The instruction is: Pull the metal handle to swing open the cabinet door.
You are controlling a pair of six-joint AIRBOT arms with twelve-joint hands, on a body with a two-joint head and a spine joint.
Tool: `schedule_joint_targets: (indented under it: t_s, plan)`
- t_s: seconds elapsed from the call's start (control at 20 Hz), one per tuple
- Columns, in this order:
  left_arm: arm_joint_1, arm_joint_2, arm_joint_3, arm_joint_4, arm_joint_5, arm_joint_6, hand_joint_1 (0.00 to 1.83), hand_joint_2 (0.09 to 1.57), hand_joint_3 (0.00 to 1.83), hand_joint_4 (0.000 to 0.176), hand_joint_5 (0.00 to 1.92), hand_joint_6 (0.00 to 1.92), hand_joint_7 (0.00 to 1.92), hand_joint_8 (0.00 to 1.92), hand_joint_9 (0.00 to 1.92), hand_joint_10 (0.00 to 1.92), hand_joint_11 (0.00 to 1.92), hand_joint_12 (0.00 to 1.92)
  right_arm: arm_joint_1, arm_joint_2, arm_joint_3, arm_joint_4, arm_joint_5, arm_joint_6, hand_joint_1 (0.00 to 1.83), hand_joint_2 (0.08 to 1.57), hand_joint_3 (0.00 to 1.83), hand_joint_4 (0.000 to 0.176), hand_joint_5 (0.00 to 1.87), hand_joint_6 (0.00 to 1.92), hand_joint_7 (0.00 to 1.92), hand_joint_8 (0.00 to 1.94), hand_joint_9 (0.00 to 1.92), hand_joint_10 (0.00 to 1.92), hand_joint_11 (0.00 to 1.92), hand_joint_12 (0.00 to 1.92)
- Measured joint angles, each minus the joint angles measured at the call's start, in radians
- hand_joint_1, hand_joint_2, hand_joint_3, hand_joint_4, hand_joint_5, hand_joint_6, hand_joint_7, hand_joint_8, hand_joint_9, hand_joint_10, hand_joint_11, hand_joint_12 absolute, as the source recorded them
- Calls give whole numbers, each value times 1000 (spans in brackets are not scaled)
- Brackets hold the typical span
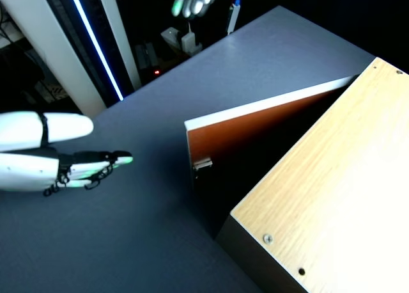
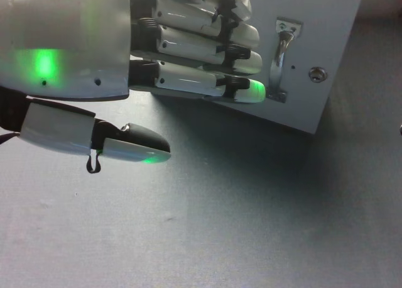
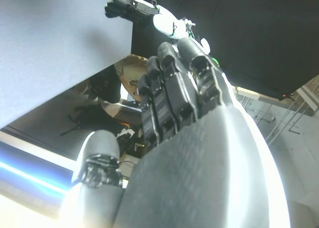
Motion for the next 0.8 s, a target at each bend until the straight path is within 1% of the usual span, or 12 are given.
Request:
schedule_joint_targets:
  t_s: [0.2,0.35,0.4,0.55,0.7,0.8]
  plan:
    - [0,0,0,0,1,0,0,1465,4,0,377,1,405,0,384,0,0,859,-9,-26,36,51,2,1,0,1571,84,0,232,1,269,0,255,0,0,672]
    - [0,0,0,0,0,0,0,1509,22,0,379,1,405,1,382,0,0,858,-9,-50,67,126,-11,0,0,1571,73,0,242,4,276,3,261,2,0,677]
    - [0,0,0,0,0,0,0,1524,15,0,372,0,398,0,370,0,0,826,-9,-60,74,145,-23,0,0,1571,72,0,238,2,274,1,260,2,0,681]
    - [0,0,0,0,0,0,0,1534,15,0,381,4,405,3,375,3,0,828,-9,-83,90,202,-34,-6,0,1571,71,0,237,1,274,1,261,2,0,685]
    - [0,0,0,0,0,0,0,1542,15,0,390,6,412,5,381,4,0,836,-9,-93,97,298,-41,-73,0,1571,68,0,238,1,275,1,263,2,0,690]
    - [0,0,0,0,0,0,0,1547,11,0,389,3,416,4,388,5,0,851,-9,-103,109,338,-45,-105,0,1571,68,0,237,1,273,0,260,1,0,691]
